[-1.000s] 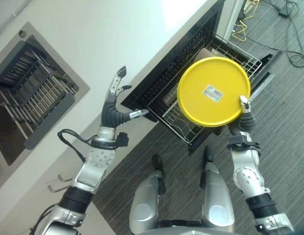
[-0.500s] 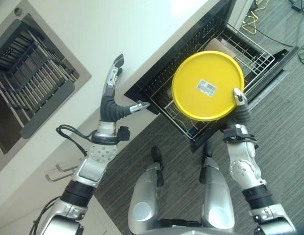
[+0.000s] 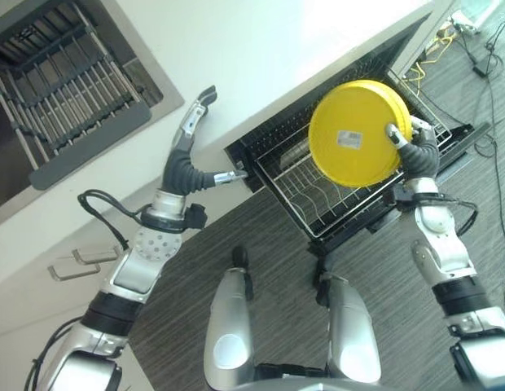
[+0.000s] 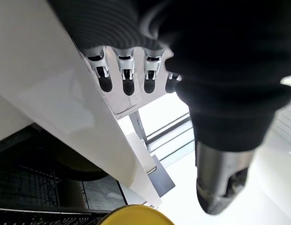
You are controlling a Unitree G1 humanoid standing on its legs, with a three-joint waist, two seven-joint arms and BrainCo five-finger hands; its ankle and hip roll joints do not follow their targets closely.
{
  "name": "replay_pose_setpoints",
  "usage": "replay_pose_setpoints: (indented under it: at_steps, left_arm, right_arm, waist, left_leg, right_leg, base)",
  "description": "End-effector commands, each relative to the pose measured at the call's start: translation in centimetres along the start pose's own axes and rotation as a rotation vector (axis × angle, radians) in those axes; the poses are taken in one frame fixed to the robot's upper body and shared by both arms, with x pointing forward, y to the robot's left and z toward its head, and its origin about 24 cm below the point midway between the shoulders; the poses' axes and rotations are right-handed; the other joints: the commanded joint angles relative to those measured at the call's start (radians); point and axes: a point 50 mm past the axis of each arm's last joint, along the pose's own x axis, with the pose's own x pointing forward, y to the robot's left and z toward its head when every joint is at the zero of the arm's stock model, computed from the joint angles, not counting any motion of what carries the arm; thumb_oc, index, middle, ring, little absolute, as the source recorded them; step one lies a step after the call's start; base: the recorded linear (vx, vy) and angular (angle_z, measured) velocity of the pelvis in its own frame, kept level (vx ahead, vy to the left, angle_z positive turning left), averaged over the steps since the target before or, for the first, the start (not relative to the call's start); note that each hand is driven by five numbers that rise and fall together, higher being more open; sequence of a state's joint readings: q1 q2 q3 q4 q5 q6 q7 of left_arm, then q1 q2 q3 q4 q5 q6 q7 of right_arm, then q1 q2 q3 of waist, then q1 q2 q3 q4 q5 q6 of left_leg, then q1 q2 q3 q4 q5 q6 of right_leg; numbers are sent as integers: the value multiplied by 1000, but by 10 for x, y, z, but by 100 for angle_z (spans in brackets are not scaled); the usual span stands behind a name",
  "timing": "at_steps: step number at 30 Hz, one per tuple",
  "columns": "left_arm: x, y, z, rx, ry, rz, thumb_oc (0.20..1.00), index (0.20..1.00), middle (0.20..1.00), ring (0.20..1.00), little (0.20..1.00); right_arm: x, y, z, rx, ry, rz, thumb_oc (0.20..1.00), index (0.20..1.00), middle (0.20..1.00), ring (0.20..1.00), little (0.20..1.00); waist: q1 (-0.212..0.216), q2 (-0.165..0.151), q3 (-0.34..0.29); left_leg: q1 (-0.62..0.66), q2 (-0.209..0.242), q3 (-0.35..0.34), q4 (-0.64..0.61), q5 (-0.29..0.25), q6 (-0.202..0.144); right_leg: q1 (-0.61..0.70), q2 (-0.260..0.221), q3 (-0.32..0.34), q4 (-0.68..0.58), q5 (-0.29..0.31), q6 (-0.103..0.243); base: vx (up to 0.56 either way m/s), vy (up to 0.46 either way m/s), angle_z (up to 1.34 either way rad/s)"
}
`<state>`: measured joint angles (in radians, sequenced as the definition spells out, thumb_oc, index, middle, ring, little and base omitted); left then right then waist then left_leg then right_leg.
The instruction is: Place the dishes in the dishwasher.
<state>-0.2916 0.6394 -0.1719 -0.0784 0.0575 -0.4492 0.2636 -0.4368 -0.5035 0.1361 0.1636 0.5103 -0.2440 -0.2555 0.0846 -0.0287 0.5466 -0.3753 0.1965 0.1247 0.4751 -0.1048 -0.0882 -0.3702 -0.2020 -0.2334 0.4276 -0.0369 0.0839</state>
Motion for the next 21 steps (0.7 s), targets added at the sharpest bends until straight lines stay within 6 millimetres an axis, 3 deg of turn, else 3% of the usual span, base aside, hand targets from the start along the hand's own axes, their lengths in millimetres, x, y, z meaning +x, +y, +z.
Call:
replay_pose_setpoints:
  at_steps: [1,5,11,16,21]
  left_arm:
    - [9,16,19,-8,-94,15,1000,1000,1000,1000,1000]
    - [15,21,19,-7,-91,-13,1000,1000,1000,1000,1000]
    - [23,18,20,-16,-110,-56,1000,1000,1000,1000,1000]
    - [26,11,19,-19,-106,-85,1000,1000,1000,1000,1000]
    - [33,9,22,-22,-134,-80,1000,1000,1000,1000,1000]
  right_arm:
    - [13,-7,36,80,-177,-71,200,200,200,200,200]
    - [26,-25,28,-30,-101,-102,200,200,200,200,200]
    - [44,-25,14,-256,0,-57,200,200,200,200,200]
    - [50,-29,3,-319,69,-59,200,200,200,200,200]
    - [69,-27,13,-503,37,-60,200,200,200,200,200]
  waist:
    - [15,-17,-27]
    - [30,-11,-27]
    - [52,2,-27]
    - [57,17,-27]
    - [61,50,-27]
  left_leg:
    - [-20,-56,18,13,-33,73]
    - [-39,-59,4,51,-45,78]
    - [-68,-61,0,119,-68,90]
    - [-87,-62,2,150,-79,95]
    - [-117,-83,-2,107,-53,96]
  right_leg:
    - [23,-55,-73,57,-39,21]
    - [7,-60,-82,113,-57,13]
    - [-37,-88,-101,217,-85,-3]
    - [-81,-110,-99,280,-98,-5]
    - [-143,-115,-80,280,-81,12]
  base:
    - [35,-45,12]
    - [26,-38,6]
    - [-16,10,8]
    - [-4,32,6]
    - [-66,43,5]
